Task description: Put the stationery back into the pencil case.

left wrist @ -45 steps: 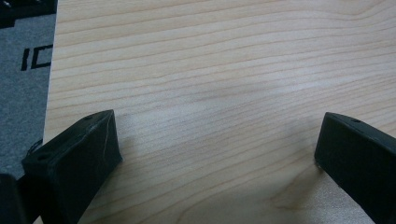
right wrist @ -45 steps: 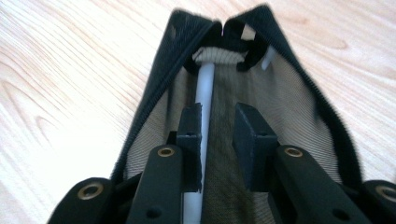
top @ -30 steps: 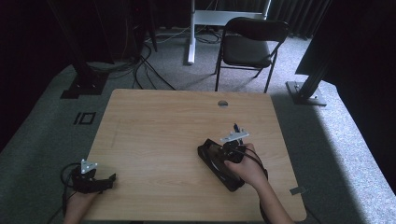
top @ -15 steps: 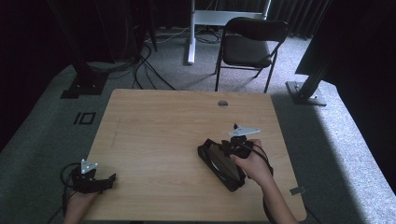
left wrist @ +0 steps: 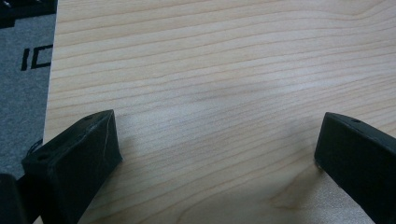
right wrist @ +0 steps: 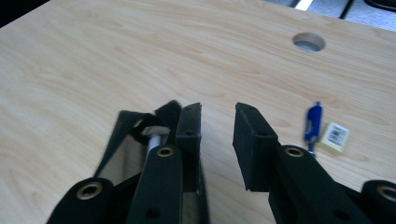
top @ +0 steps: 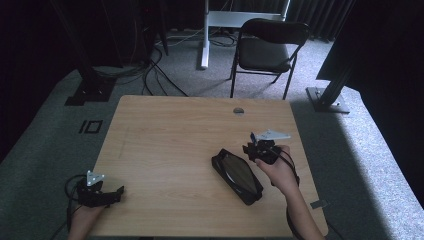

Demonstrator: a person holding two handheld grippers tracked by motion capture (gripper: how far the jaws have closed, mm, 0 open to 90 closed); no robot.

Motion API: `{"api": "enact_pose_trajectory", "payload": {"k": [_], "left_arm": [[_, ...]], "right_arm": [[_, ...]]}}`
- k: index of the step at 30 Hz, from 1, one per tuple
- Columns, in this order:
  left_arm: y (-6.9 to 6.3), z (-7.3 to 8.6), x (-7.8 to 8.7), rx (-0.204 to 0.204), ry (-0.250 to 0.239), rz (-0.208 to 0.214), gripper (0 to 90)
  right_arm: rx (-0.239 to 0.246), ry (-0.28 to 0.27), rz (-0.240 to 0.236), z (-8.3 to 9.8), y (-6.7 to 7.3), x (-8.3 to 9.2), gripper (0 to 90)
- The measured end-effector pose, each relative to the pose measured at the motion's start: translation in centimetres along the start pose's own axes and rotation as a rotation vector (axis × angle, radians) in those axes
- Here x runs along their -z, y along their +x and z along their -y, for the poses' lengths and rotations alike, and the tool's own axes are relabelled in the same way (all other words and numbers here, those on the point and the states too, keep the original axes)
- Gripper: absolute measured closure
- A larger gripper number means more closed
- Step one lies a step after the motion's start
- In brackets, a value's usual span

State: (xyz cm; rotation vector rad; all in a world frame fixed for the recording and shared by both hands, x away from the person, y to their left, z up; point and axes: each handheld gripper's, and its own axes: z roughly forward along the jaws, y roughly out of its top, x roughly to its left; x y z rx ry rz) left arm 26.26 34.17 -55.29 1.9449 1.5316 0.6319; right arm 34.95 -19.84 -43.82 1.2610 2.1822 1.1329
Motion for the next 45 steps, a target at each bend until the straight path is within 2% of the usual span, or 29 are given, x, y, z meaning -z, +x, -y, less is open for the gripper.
{"api": "enact_pose_trajectory", "payload": {"k": [16,24,27,30,36,42,45], "left_arm": [[0.0,0.0,0.0,0.000,0.000,0.000,0.2],[0.0,0.0,0.0,0.000,0.000,0.000,0.2],[0.0,0.0,0.0,0.000,0.000,0.000,0.2],[0.0,0.0,0.0,0.000,0.000,0.000,0.2],[0.0,0.0,0.0,0.000,0.000,0.000,0.2],[0.0,0.0,0.0,-0.001,0.001,0.000,0.2],[0.0,0.0,0.0,0.000,-0.001,0.000,0.2]], "right_arm": [[-0.083,-0.020,0.129,1.3,-3.7,-1.0,71.5],[-0.127,0.010,0.140,2.0,-5.3,-2.2,71.5],[-0.115,0.019,0.149,2.2,-5.5,-2.5,70.9],[-0.134,0.030,0.157,2.8,-6.3,-3.4,70.9],[-0.142,0.044,0.141,4.0,-7.3,-5.0,70.8],[-0.133,0.056,0.167,5.0,-7.7,-6.2,70.7],[-0.150,0.065,0.172,5.6,-8.1,-7.0,69.8]]}}
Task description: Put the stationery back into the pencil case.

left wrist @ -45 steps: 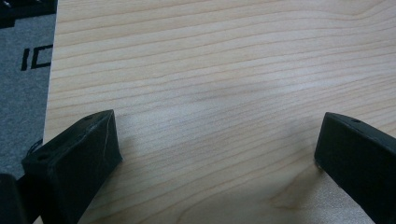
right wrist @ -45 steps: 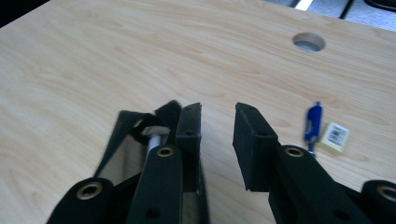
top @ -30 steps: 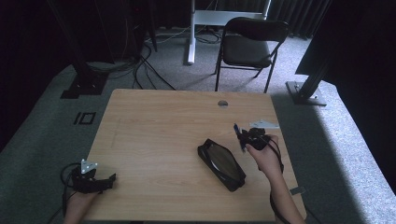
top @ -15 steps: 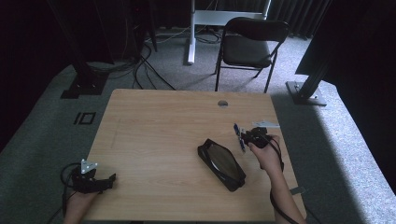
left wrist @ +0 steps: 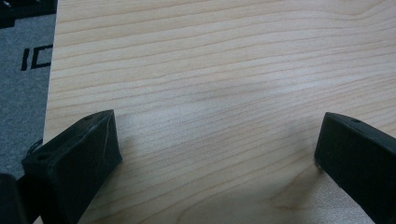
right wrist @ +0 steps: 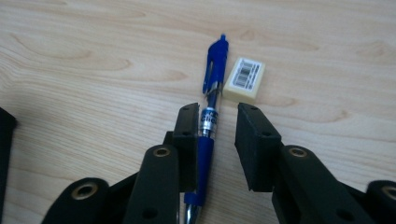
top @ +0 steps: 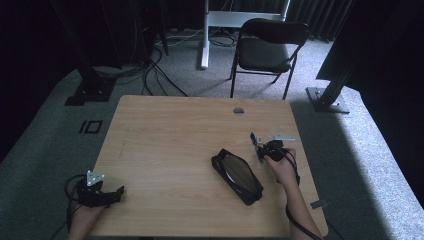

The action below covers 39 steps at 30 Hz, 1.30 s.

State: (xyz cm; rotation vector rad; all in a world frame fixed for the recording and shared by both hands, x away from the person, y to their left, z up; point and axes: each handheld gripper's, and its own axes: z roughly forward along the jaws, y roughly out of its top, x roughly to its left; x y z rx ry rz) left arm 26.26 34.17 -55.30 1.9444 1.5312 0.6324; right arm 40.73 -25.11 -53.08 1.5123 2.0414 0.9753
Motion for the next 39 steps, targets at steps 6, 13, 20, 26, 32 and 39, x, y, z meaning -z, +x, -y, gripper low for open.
{"api": "enact_pose_trajectory", "payload": {"k": [6,13,20,26,32,39], "left_arm": [[0.0,0.0,0.0,0.000,0.001,0.000,0.2],[0.0,0.0,0.0,0.000,0.001,0.000,0.2],[0.0,0.0,0.0,0.000,0.000,0.000,0.2],[0.0,0.0,0.0,0.000,0.000,0.000,0.2],[0.0,0.0,0.0,0.000,0.000,0.000,0.2],[0.0,0.0,0.0,0.000,0.000,0.000,0.2]], "right_arm": [[-0.009,0.014,0.001,0.3,-0.1,-0.7,69.8],[-0.007,0.016,0.005,0.0,0.2,-1.3,69.8],[-0.003,0.035,0.012,0.0,0.4,-2.1,69.9],[0.041,0.046,0.036,-0.2,0.7,-2.3,71.4],[0.059,0.051,0.041,-0.3,0.9,-2.4,76.2],[0.037,0.079,0.063,-0.7,1.2,-2.4,79.1]]}}
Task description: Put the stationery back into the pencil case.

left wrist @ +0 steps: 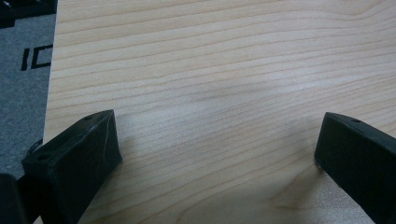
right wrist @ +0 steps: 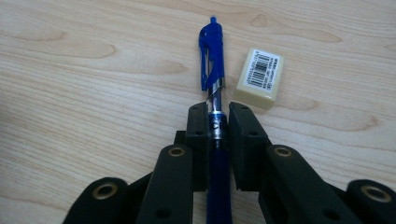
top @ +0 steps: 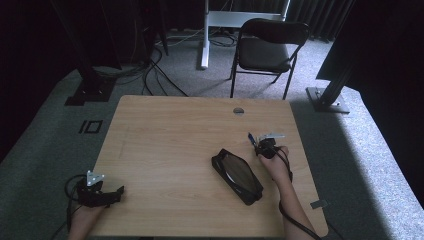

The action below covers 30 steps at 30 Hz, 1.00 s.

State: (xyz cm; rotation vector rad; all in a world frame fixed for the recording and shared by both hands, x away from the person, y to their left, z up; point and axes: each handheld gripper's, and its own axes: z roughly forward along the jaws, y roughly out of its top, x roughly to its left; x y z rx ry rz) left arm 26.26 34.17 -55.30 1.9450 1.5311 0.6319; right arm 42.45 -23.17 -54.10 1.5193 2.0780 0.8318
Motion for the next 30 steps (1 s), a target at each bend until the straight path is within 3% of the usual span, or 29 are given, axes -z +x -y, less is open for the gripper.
{"api": "enact_pose_trajectory", "payload": {"k": [10,15,22,30], "left_arm": [[0.0,0.0,0.0,0.000,0.000,0.000,0.2],[0.0,0.0,0.0,0.000,0.000,0.000,0.2],[0.0,0.0,0.0,0.000,0.000,0.000,0.2],[0.0,0.0,0.0,0.000,0.000,0.000,0.2]], "right_arm": [[-0.017,0.005,0.007,-0.1,0.1,0.0,79.3],[-0.035,0.010,-0.019,-0.1,0.2,0.2,79.3],[-0.066,0.002,-0.050,-0.3,0.1,1.3,79.2],[-0.077,-0.049,-0.065,-0.7,-0.4,3.0,79.2]]}}
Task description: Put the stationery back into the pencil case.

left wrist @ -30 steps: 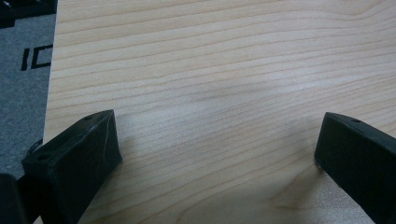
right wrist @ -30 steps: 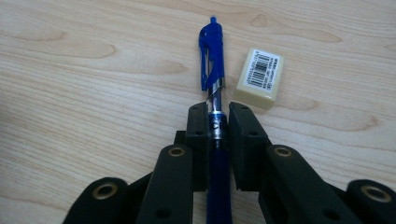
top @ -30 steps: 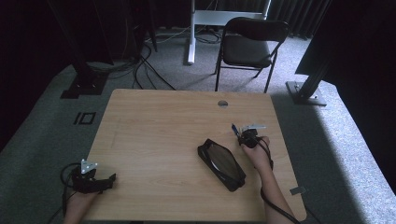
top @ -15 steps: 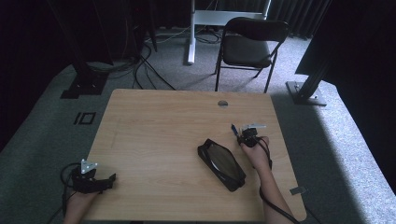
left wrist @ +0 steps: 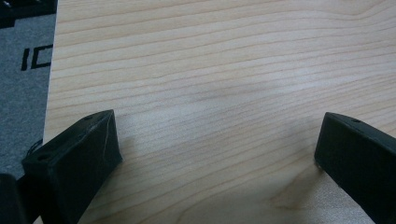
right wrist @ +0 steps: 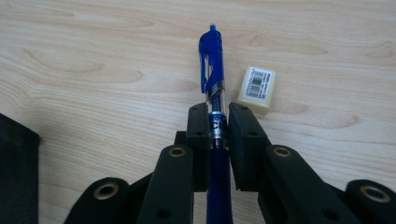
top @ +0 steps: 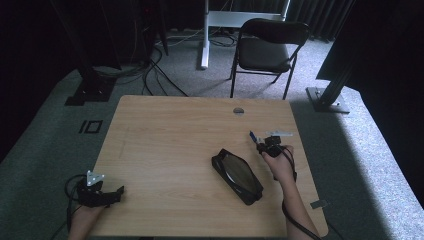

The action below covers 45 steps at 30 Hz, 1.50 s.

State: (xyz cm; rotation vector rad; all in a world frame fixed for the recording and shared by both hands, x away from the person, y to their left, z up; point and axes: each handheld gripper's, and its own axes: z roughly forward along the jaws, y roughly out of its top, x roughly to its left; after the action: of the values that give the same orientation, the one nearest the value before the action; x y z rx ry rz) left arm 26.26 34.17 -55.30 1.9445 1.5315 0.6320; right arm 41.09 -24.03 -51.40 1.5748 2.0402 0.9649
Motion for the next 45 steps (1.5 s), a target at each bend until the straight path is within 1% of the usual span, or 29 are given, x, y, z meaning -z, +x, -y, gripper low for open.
{"api": "enact_pose_trajectory", "payload": {"k": [1,3,7,10,11,15,22,29,33,34,36,37,38,40,41,42,43,45], "left_arm": [[0.0,0.0,0.0,0.000,0.000,0.000,0.2],[0.0,0.0,0.0,-0.001,0.000,0.000,0.2],[0.0,0.0,0.0,0.000,0.000,0.000,0.2],[0.0,0.0,0.0,0.000,0.000,0.000,0.2],[0.0,0.0,0.0,0.000,0.000,0.000,0.2],[0.0,0.0,0.0,-0.001,0.001,0.000,0.2],[0.0,0.0,0.0,0.000,0.000,0.000,0.2],[0.0,0.0,0.0,-0.001,0.000,0.000,0.2],[0.0,0.0,0.0,-0.001,0.000,0.000,0.2],[0.0,0.0,0.0,0.000,0.000,0.000,0.2],[0.0,0.0,0.0,0.000,0.000,0.000,0.2],[0.0,0.0,0.0,-0.001,0.000,0.000,0.2],[0.0,0.0,0.0,0.000,0.000,0.000,0.2],[0.0,0.0,0.0,-0.001,0.000,0.000,0.2],[0.0,0.0,0.0,-0.001,0.001,0.000,0.2],[0.0,0.0,0.0,0.000,0.000,0.000,0.2],[0.0,0.0,0.0,0.000,0.000,0.000,0.2],[0.0,0.0,0.0,0.000,0.000,0.000,0.2]], "right_arm": [[0.000,0.000,0.000,0.0,0.0,0.0,79.2],[0.002,-0.010,-0.012,-0.2,0.1,0.6,79.3],[0.000,-0.022,-0.017,-0.3,0.3,1.2,79.3],[0.007,-0.021,-0.016,-0.4,0.4,1.5,79.2],[0.010,-0.029,-0.013,-0.6,0.4,1.9,79.2],[-0.001,-0.038,-0.006,-0.7,0.4,2.4,79.2],[0.002,-0.059,-0.010,-1.2,0.4,4.0,79.2],[0.004,-0.074,-0.011,-1.3,0.4,4.8,79.2],[-0.001,-0.089,-0.021,-1.5,0.6,5.3,79.2],[0.000,-0.100,-0.030,-1.6,0.8,5.7,79.2],[0.001,-0.105,-0.030,-1.6,0.9,5.8,79.2],[0.001,-0.118,-0.044,-1.7,1.1,6.3,79.2],[0.001,-0.118,-0.044,-1.7,1.1,6.3,79.2],[0.010,-0.136,-0.048,-1.8,1.5,6.8,79.2],[0.019,-0.143,-0.064,-2.0,1.8,7.4,79.2],[0.019,-0.143,-0.064,-2.0,1.8,7.4,79.2],[0.032,-0.153,-0.066,-2.0,2.1,7.9,79.2],[0.035,-0.157,-0.070,-2.1,2.2,8.1,79.2]]}}
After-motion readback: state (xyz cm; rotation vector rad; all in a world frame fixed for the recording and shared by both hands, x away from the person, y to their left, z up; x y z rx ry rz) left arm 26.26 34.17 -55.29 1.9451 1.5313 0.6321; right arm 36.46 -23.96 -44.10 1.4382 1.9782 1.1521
